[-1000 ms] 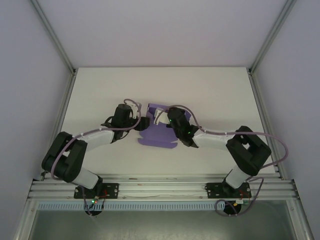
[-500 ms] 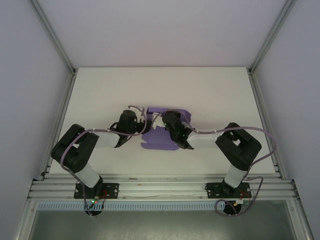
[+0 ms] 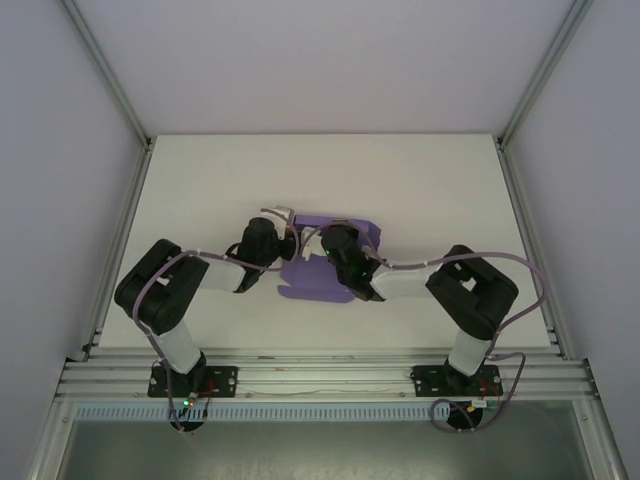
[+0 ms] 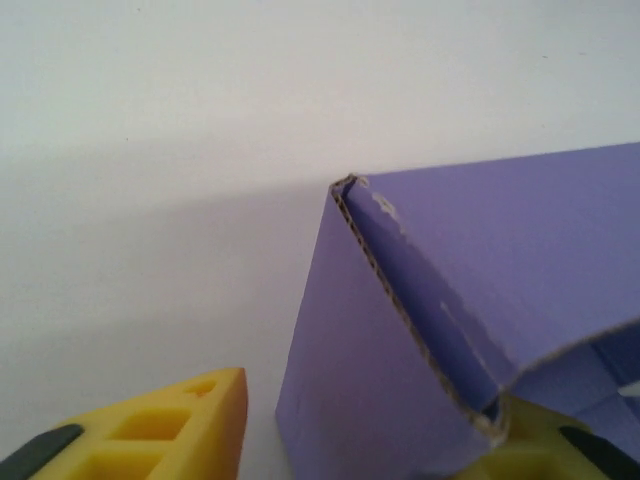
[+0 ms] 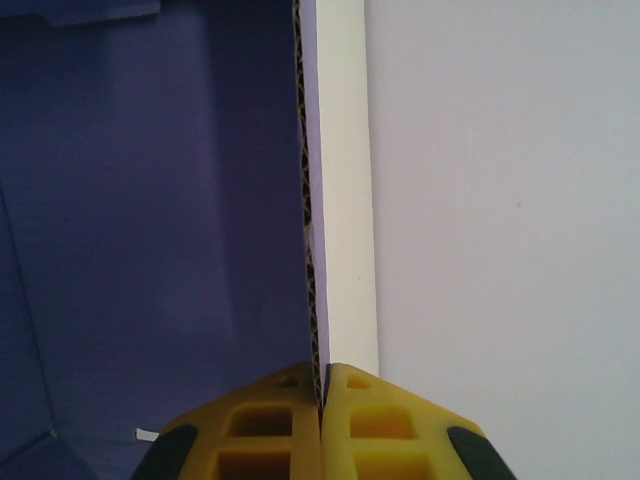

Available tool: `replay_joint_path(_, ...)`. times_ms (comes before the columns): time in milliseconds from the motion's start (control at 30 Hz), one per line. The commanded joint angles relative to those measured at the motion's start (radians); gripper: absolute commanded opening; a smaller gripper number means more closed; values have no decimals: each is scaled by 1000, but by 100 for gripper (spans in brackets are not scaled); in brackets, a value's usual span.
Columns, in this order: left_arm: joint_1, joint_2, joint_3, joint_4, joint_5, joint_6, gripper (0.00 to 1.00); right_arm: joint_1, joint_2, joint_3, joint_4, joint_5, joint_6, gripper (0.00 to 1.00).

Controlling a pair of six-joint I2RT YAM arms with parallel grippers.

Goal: Assemble paper box

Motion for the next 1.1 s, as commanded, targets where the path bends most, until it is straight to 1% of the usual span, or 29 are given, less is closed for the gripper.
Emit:
replay_joint_path(0, -22, 33, 47, 10, -122, 12, 28, 12, -1, -5, -103, -18, 46, 0)
replay_joint_path(100, -42, 54, 44, 5, -207, 4, 20, 12, -8, 3, -136, -15, 89, 0)
replay_joint_path(167, -60, 57, 23, 32, -260, 3, 12, 12, -23, -1, -144, -18, 125, 0)
replay_joint_path(233, -74, 69, 3, 75, -307, 18, 0, 13, -41, -3, -164, -28, 174, 0)
replay_joint_path(267, -75, 74, 0, 84, -312, 23, 0, 13, -50, -4, -171, -32, 197, 0)
replay_joint_path(300, -75, 78, 0, 87, -307, 32, 0, 12, -59, -6, -176, -35, 221, 3)
replay_joint_path(367, -77, 79, 0, 80, -279, 39, 0, 12, -83, -15, -165, -37, 272, 17)
replay_joint_path(400, -77, 76, 1, 77, -261, 47, 0, 11, -97, -18, -163, -38, 289, 26)
replay_joint_path(433, -77, 73, -2, 80, -247, 57, 0, 10, -118, -22, -168, -46, 307, 32)
replay_joint_path(533, -77, 68, -17, 100, -239, 80, 0, 4, -193, -32, -219, -76, 377, 46)
replay_joint_path(600, -79, 60, -29, 107, -224, 91, 0, -6, -259, -42, -280, -114, 429, 49)
replay_joint_path(633, -78, 55, -39, 118, -210, 96, 0, -11, -300, -54, -302, -138, 460, 53)
replay_joint_path(667, -78, 50, -47, 128, -203, 97, 0, -17, -340, -63, -330, -170, 491, 58)
replay_joint_path(700, -78, 47, -57, 141, -189, 98, 0, -27, -382, -68, -365, -216, 527, 61)
replay_joint_path(733, -79, 42, -69, 158, -169, 102, 0, -43, -425, -70, -402, -281, 579, 67)
replay_joint_path(767, -80, 39, -79, 179, -155, 100, 0, -65, -461, -64, -452, -360, 616, 71)
replay_joint_path(800, -80, 34, -90, 196, -133, 105, 0, -88, -494, -55, -488, -437, 663, 73)
replay_joint_path(867, -80, 26, -105, 214, -103, 110, 0, -126, -524, -33, -503, -508, 768, 88)
replay_joint_path(900, -81, 23, -108, 215, -88, 114, 0, -150, -525, -16, -505, -549, 830, 93)
replay_joint_path(967, -82, 19, -108, 212, -61, 114, 0, -186, -490, 30, -501, -590, 943, 94)
replay_joint_path(1000, -83, 18, -107, 209, -44, 114, 0, -206, -455, 72, -523, -609, 1003, 94)
replay_joint_path(1067, -85, 20, -108, 209, -25, 114, 0, -231, -371, 166, -604, -663, 1066, 94)
